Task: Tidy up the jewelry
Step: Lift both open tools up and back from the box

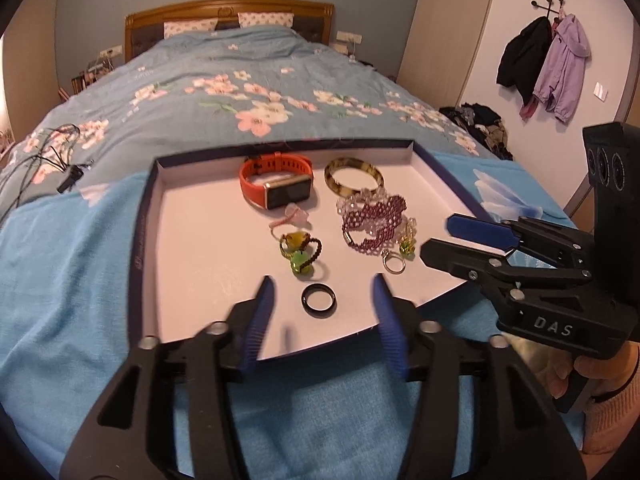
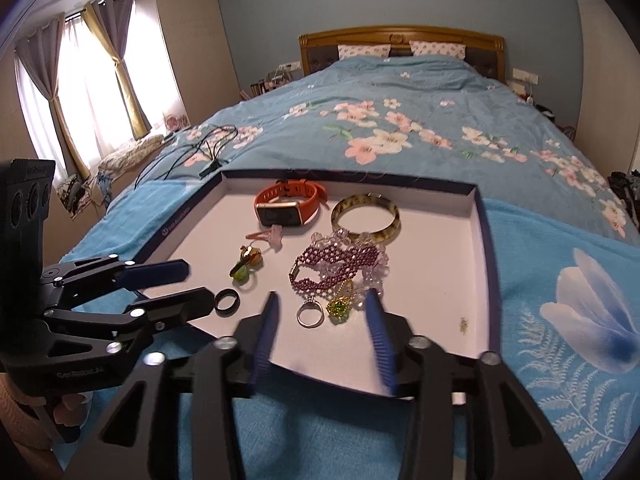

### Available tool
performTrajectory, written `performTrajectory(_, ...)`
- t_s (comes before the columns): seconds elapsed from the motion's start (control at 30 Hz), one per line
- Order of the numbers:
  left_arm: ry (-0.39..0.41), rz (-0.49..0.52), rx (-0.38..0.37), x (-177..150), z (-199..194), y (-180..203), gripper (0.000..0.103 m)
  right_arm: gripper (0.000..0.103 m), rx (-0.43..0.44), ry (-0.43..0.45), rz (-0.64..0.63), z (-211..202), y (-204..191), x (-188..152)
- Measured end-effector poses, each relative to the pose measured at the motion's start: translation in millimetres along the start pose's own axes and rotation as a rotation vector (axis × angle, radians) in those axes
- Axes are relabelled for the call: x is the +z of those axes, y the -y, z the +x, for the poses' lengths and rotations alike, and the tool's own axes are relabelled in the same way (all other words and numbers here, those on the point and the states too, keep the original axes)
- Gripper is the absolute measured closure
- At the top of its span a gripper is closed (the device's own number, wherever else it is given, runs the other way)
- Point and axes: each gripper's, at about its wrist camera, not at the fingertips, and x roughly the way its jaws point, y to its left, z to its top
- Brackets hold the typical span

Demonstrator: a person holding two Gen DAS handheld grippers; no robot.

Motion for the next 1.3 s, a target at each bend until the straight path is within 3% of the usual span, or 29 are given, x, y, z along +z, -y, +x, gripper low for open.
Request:
performTrajectory(0.07,0.033,0.006,0.013,-1,-11,2,0.035,0.04,-0.014,0.027,-0.003,-10,-2,-2)
performTrajectory(0.1,0.044,0.008,0.018,-1,-17,1,0.026,0.028,-0.022,0.04,-0.001,-14,-3,-2)
performTrajectory(0.2,0.123,0.018,0.061,-5,-41,4,0.006,0.014,-0.042,0.106,-0.003,-34,-7,-6)
performTrajectory(0.27,0.179,0.025,0.09,-9,-59,4,0.006,0.007,-0.064,0.148,-0.005,-47,-11,-9)
performTrajectory(0.57,0.35,0.01,0.179,-41,-125,7,0.006,0.007,-0.131,0.303,-0.04,-82,-33,-32)
performTrajectory(0.77,0.444,-0.007,0.196,-62,-159,11,0.006,0.007,-0.155,0.383,-0.066,-102,-47,-46)
performTrajectory(1.1,0.533,0.007,0.209,-85,-192,29,0.006,0.007,-0.175,0.462,-0.058,-125,-51,-63)
performTrajectory(1.3,0.544,0.01,0.214,-93,-203,38,0.006,0.007,-0.193,0.489,-0.053,-135,-53,-68)
